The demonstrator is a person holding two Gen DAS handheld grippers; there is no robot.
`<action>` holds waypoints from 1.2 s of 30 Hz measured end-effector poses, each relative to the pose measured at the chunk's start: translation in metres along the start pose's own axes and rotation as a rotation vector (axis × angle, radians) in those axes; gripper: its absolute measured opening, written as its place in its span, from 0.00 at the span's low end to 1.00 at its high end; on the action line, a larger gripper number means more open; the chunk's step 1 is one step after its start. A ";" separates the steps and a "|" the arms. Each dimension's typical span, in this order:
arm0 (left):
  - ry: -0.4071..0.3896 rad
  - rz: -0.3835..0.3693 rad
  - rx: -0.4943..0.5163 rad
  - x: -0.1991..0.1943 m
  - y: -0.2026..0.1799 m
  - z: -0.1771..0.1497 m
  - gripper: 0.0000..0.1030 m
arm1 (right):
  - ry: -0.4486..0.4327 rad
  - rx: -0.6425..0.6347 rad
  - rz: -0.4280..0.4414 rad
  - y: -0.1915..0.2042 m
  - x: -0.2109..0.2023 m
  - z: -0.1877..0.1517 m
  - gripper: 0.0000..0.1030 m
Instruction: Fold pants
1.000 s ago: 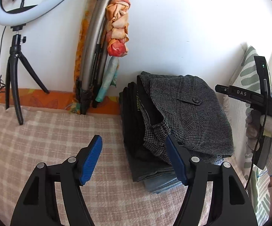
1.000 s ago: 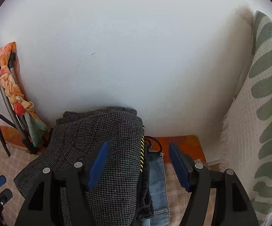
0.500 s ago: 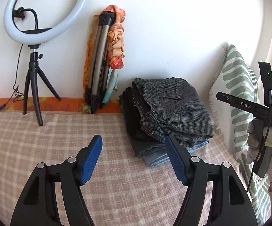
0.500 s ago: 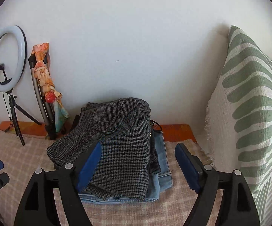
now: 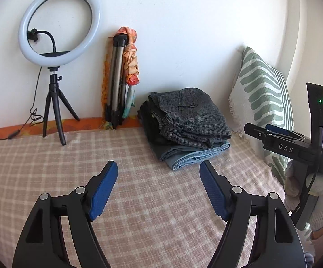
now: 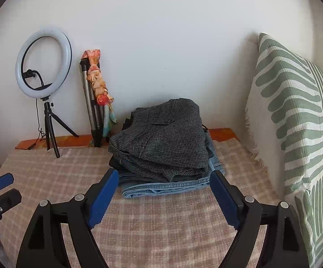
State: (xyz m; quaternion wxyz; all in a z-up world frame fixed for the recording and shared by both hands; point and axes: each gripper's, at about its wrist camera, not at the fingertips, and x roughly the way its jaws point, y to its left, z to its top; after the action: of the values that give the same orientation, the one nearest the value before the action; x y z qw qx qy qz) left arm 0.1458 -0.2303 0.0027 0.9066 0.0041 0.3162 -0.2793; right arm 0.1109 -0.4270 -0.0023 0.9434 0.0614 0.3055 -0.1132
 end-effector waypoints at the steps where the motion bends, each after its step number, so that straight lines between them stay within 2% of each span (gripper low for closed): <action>1: -0.005 0.001 0.006 -0.007 0.000 -0.002 0.75 | -0.006 -0.005 -0.007 0.004 -0.006 -0.004 0.84; 4: -0.014 0.003 0.018 -0.023 0.002 -0.010 0.78 | -0.027 -0.013 -0.031 0.015 -0.021 -0.015 0.85; 6: -0.008 0.007 0.024 -0.031 0.004 -0.015 0.78 | -0.037 -0.005 -0.035 0.022 -0.030 -0.024 0.94; 12: -0.012 0.034 0.054 -0.047 0.009 -0.029 0.78 | -0.042 -0.006 -0.047 0.039 -0.042 -0.047 0.97; 17: 0.003 0.024 0.055 -0.050 0.010 -0.036 0.78 | -0.071 -0.030 -0.064 0.053 -0.050 -0.059 1.00; 36: 0.041 0.106 0.096 -0.047 0.010 -0.051 0.78 | -0.118 -0.002 -0.042 0.059 -0.059 -0.067 1.00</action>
State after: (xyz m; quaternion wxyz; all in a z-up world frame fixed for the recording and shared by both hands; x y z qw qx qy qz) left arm 0.0914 -0.1894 -0.0130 0.9121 0.0702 0.3204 -0.2458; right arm 0.0418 -0.3472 -0.0184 0.9573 0.0470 0.2506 -0.1361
